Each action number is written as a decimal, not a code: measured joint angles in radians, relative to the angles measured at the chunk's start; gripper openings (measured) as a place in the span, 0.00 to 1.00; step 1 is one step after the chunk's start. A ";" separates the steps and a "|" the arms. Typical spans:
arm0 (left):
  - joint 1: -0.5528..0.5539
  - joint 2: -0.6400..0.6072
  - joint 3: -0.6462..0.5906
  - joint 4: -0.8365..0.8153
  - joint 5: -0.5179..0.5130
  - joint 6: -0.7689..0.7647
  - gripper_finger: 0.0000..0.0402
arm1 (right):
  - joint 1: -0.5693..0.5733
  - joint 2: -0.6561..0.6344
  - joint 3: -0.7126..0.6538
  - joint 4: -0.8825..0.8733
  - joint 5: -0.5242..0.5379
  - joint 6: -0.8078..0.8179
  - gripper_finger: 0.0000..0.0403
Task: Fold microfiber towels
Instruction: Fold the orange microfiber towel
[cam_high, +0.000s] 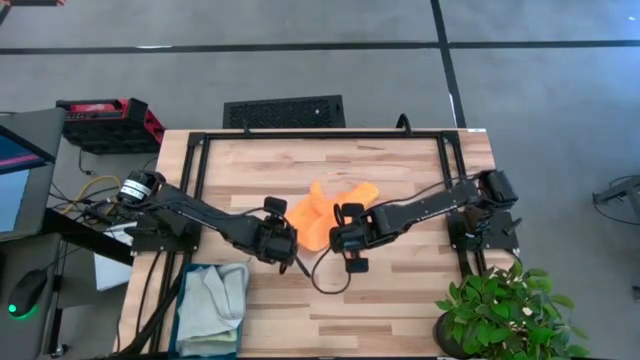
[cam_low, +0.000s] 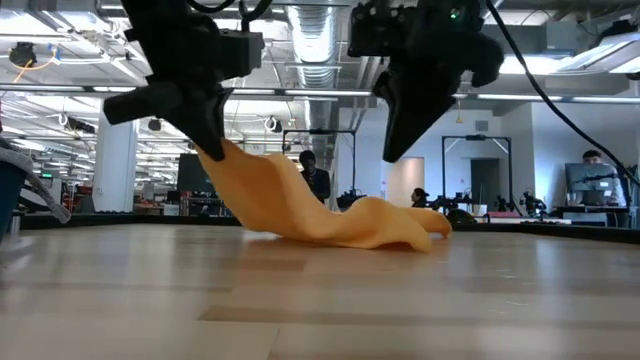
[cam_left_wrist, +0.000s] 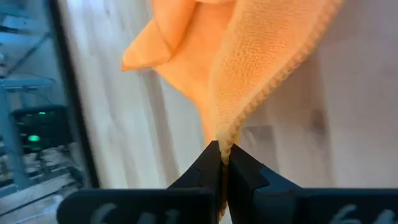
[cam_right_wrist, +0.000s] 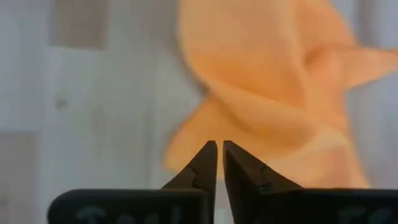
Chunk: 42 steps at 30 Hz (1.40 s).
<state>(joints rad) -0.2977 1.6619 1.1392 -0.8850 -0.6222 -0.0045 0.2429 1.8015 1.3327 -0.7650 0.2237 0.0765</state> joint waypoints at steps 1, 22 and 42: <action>-0.002 0.000 0.000 -0.002 0.014 -0.010 0.00 | 0.005 0.000 0.000 0.000 -0.024 -0.004 0.13; -0.005 0.000 0.000 0.001 0.064 -0.053 0.00 | 0.107 0.207 -0.041 0.011 0.058 -0.303 0.44; -0.005 0.000 0.000 0.004 0.088 -0.051 0.00 | 0.065 0.231 -0.018 -0.009 0.130 -0.190 0.37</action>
<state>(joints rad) -0.3023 1.6623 1.1389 -0.8806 -0.5338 -0.0551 0.3079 2.0327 1.3144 -0.7741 0.3536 -0.1135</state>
